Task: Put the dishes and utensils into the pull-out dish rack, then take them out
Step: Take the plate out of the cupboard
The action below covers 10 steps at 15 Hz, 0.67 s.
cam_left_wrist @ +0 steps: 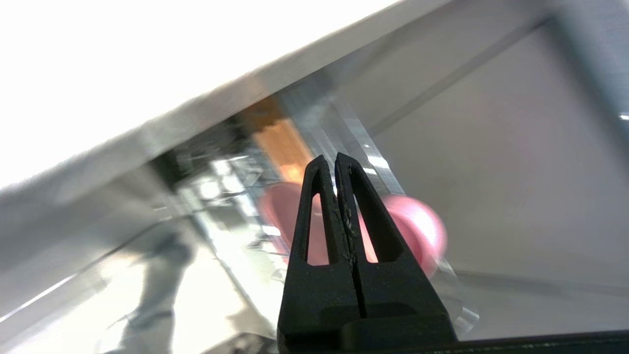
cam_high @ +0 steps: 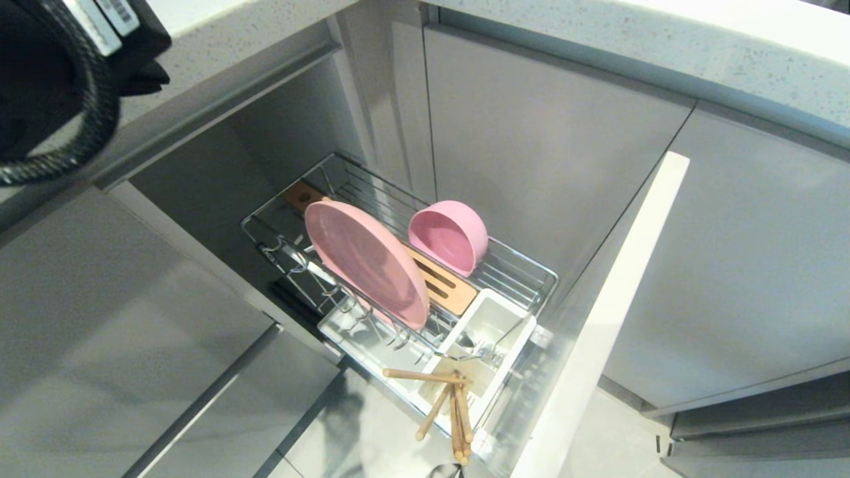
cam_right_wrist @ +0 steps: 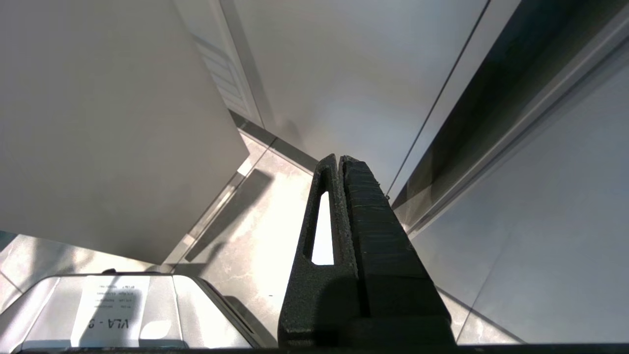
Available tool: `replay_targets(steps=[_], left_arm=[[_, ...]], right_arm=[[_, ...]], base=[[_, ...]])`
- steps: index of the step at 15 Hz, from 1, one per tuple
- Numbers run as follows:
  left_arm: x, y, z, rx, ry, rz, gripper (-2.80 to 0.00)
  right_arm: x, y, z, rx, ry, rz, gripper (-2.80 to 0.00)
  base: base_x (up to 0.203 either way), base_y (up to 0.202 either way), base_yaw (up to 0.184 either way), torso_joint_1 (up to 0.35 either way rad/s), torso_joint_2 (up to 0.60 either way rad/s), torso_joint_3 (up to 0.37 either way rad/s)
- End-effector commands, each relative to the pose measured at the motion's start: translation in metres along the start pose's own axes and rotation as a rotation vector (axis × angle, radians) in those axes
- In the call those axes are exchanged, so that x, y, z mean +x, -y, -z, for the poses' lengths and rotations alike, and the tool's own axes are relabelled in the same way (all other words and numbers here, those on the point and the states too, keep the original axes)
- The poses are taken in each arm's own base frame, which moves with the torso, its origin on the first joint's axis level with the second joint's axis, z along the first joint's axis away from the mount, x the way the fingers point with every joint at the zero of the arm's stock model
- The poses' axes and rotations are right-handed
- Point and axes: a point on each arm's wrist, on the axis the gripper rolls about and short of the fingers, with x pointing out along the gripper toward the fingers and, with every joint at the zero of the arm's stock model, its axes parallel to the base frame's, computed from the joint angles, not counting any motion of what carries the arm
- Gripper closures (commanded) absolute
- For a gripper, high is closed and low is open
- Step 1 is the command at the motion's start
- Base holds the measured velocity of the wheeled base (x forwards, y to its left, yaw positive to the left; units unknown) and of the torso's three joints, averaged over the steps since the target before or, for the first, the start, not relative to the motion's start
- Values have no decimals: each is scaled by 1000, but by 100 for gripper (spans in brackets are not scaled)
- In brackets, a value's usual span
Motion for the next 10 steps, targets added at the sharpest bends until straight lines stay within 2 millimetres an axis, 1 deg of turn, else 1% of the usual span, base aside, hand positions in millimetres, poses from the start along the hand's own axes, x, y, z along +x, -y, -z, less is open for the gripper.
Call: replay_targets(steps=[1, 2, 3, 5, 8, 10], left_arm=[[-6, 0, -20, -27, -9, 73, 0], [-9, 0, -27, -13, -19, 120, 0], [-10, 1, -32, 39, -23, 168, 0], [-14, 3, -46, 77, 17, 286, 0], [-9, -9, -69, 94, 117, 311, 0], [-5, -21, -83, 90, 192, 287, 0]], right_arm=[[0, 0, 0, 0, -1, 0, 0], [0, 0, 0, 0, -1, 0, 0], [0, 0, 0, 0, -1, 0, 0], [0, 0, 0, 0, -1, -1, 0], [0, 0, 0, 0, -1, -1, 0], [0, 0, 0, 0, -1, -1, 0]], base=[[0, 0, 0, 0, 0, 0], [0, 0, 0, 0, 0, 0], [0, 0, 0, 0, 0, 0], [0, 0, 0, 0, 0, 0], [0, 0, 0, 0, 0, 0], [0, 0, 0, 0, 0, 0]])
